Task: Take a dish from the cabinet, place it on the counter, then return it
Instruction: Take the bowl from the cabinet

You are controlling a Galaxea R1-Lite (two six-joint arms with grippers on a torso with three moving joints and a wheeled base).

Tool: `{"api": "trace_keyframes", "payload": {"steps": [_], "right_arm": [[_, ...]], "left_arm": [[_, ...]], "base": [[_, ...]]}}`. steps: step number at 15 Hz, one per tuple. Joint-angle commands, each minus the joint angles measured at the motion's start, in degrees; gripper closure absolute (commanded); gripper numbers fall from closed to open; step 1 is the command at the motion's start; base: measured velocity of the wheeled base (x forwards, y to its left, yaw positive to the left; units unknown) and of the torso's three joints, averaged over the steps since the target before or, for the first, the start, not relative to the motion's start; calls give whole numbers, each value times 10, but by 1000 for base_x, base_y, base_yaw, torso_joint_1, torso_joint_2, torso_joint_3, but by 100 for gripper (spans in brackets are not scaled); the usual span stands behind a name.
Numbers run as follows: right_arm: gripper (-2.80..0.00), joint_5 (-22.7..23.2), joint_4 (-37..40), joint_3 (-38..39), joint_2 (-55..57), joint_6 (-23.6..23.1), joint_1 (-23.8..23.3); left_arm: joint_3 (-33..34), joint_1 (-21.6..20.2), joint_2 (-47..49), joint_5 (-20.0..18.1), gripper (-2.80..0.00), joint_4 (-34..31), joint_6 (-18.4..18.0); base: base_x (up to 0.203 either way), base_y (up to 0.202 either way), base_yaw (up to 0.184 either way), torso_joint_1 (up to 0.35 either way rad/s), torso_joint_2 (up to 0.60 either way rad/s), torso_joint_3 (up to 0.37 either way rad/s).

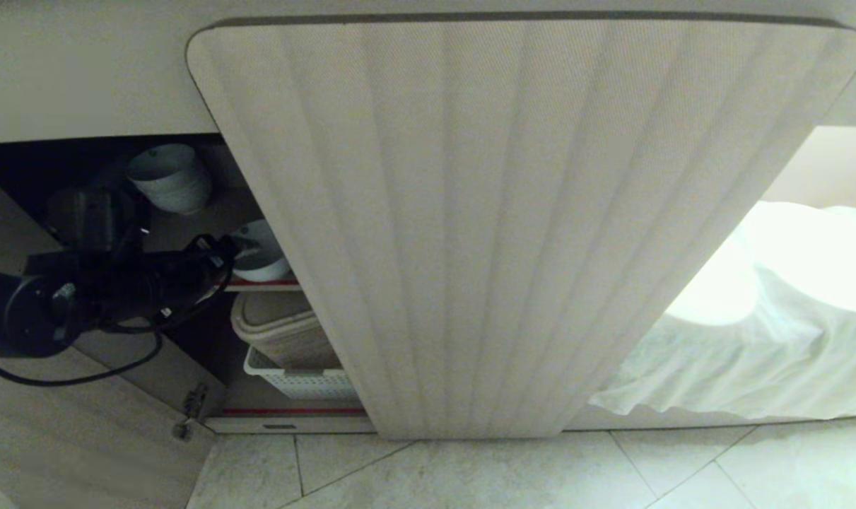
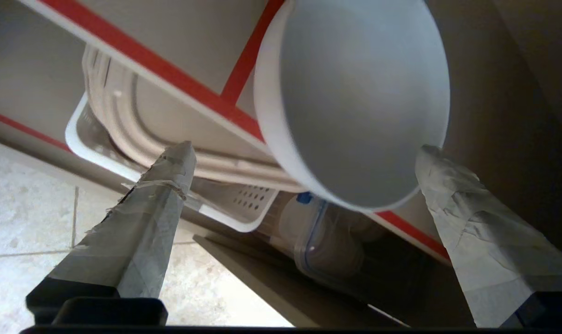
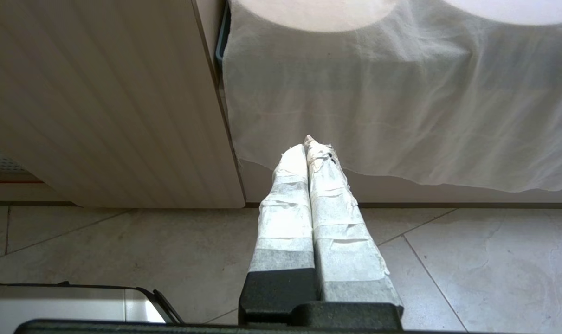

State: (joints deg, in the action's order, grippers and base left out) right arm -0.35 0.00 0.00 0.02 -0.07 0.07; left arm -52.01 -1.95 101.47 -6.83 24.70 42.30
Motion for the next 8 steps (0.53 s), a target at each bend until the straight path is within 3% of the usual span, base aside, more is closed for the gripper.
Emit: {"api": "trace_keyframes", "payload": {"steps": [1, 8], "right_arm": [[0, 0, 0, 0, 0, 0, 0], [0, 0, 0, 0, 0, 0, 0]], "left_arm": [[-12, 0, 20, 0, -280, 0, 1], [-30, -1, 44, 10, -280, 0, -15]], "base": [[0, 0, 0, 0, 0, 0], [0, 0, 0, 0, 0, 0]]}}
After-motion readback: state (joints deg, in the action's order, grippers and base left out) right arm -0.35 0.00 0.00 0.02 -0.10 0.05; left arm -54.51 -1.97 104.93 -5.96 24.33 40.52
